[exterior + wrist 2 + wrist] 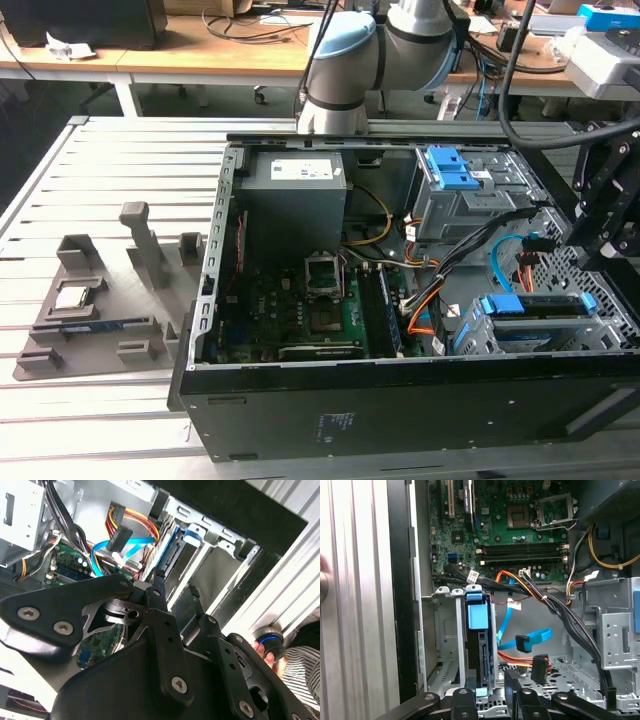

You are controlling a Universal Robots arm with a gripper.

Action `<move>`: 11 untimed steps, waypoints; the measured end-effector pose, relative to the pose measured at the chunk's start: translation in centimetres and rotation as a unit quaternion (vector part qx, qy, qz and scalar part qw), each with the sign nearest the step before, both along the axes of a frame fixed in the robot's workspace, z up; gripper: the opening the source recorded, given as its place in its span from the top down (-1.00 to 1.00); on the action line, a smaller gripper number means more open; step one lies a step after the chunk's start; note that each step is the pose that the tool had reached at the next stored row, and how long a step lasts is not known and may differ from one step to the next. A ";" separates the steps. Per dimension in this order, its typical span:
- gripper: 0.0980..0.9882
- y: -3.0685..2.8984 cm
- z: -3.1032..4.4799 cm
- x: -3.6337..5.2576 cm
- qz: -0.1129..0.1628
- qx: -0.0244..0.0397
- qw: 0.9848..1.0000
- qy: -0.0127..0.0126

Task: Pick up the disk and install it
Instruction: 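Insert the first disk wire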

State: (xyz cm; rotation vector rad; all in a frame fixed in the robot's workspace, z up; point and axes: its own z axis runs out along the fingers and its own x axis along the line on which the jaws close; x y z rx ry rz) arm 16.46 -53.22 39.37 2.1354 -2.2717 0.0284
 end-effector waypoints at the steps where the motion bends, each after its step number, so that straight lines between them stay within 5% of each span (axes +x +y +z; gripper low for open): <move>1: 0.41 0.10 0.00 0.20 0.000 0.000 1.000 0.000; 8: 0.41 1.89 0.00 1.23 0.000 -0.005 1.000 0.000; 11: 0.41 3.24 0.00 1.36 0.000 -0.006 1.000 0.000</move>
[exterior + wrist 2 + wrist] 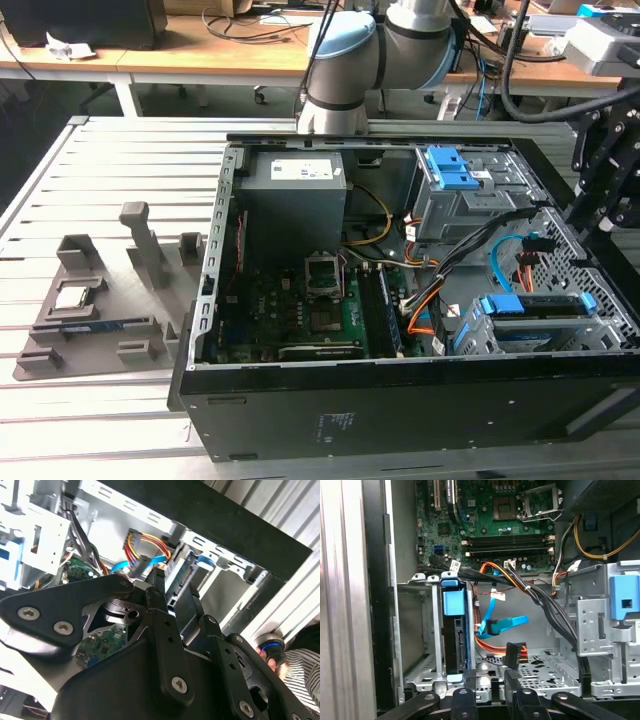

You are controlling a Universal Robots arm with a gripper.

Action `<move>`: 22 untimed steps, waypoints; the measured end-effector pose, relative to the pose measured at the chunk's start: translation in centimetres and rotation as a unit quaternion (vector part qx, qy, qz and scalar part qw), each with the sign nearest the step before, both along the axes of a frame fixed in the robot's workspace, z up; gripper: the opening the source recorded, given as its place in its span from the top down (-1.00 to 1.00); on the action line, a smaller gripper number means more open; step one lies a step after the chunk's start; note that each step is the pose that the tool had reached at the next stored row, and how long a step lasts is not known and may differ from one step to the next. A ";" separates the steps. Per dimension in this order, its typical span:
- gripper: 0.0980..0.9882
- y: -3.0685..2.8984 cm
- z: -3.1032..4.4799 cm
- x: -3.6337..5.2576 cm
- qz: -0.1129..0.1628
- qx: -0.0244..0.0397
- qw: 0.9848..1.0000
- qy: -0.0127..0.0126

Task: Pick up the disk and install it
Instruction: 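Insert the first disk wire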

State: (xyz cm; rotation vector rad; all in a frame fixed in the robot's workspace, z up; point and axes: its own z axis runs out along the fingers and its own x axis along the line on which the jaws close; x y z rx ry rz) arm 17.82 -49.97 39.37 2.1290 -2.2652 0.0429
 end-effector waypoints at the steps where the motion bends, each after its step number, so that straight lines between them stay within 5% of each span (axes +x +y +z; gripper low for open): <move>1: 0.41 0.23 0.00 0.00 0.000 0.000 1.000 0.000; 8: 0.41 2.11 -0.31 0.00 0.000 -0.002 1.000 0.000; 22: 0.41 2.17 -3.52 -0.73 0.000 -0.010 1.000 0.000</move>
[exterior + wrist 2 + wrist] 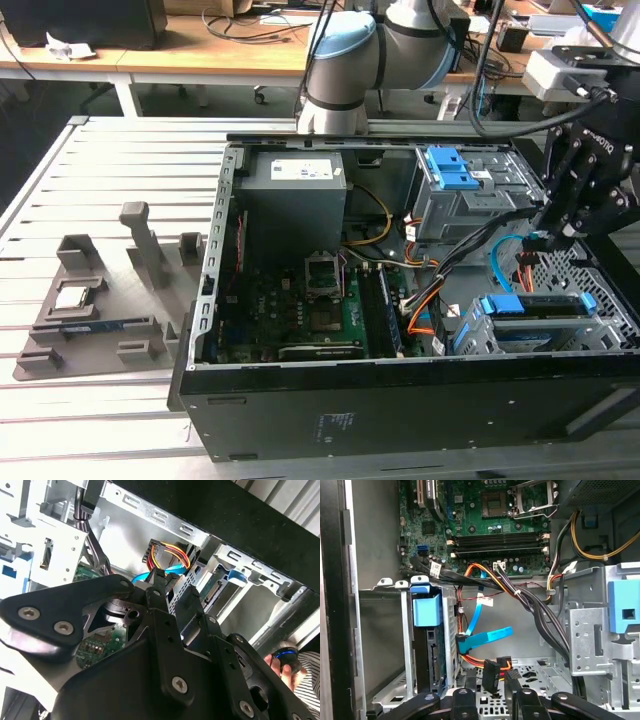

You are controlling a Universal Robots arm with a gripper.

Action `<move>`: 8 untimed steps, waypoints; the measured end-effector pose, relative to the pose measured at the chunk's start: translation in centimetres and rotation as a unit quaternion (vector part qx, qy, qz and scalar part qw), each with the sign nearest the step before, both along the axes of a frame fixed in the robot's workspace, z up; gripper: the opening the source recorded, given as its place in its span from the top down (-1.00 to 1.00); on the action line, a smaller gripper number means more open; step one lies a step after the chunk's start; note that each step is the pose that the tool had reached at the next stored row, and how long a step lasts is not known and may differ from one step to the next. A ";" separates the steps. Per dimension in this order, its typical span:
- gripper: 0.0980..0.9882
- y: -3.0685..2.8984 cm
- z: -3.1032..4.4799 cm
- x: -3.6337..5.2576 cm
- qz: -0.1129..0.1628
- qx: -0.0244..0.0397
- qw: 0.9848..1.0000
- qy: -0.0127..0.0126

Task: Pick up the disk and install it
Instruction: 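Insert the first disk wire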

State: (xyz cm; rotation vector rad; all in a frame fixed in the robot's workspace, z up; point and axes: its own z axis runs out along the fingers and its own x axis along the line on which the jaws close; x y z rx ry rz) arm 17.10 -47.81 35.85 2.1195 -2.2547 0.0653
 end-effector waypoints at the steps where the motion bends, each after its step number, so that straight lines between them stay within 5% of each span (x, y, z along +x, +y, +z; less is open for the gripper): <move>1: 0.41 -0.01 -0.45 -0.03 0.000 0.000 1.000 0.000; 8: 0.44 -0.01 -0.71 -0.05 0.000 0.000 1.000 0.000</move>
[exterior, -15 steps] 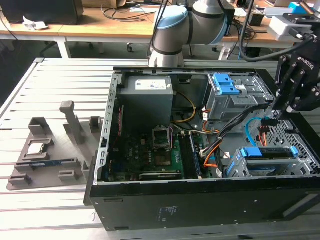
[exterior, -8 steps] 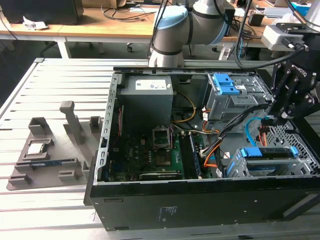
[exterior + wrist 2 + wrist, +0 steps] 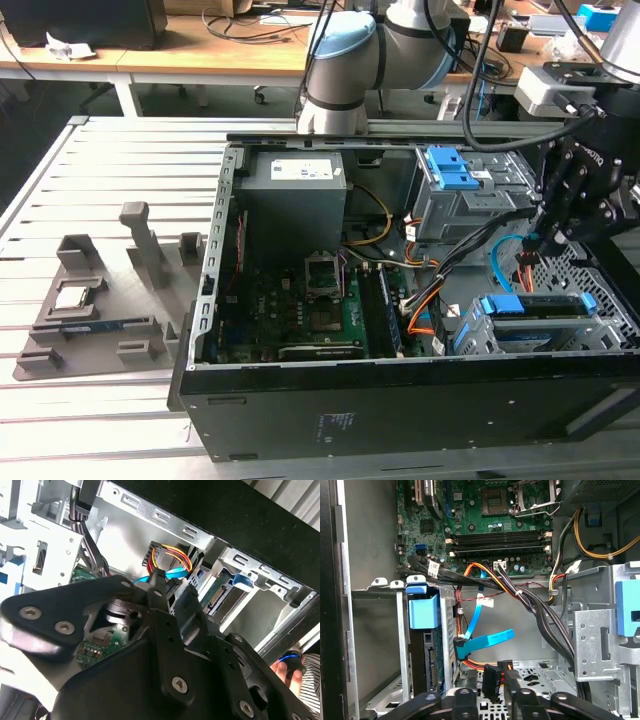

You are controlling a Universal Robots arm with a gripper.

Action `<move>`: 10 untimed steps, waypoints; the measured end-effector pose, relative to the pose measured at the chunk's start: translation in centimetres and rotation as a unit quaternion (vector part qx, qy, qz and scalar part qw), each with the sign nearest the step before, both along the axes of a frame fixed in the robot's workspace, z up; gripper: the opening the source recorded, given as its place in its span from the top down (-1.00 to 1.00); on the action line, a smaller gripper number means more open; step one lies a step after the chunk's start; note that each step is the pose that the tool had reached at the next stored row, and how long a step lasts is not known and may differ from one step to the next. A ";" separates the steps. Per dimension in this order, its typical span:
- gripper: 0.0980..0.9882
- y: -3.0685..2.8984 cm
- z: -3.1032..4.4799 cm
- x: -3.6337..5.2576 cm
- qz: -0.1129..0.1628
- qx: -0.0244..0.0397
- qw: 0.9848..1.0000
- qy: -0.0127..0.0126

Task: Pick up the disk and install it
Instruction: 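Insert the first disk wire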

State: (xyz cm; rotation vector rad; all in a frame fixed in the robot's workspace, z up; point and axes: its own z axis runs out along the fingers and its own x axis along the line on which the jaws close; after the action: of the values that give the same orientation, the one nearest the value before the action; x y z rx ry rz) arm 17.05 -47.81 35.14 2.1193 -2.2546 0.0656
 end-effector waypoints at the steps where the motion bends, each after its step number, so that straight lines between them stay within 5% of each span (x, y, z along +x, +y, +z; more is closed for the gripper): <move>1: 0.59 0.00 0.00 0.00 0.000 0.000 1.000 0.000; 3: 0.84 0.00 -0.01 0.00 0.000 0.000 1.000 0.000; 10: 0.84 -0.23 -0.04 0.00 0.000 0.000 1.000 0.000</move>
State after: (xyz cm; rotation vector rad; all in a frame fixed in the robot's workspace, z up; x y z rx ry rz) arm 17.05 -48.04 35.11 2.1189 -2.2541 0.0666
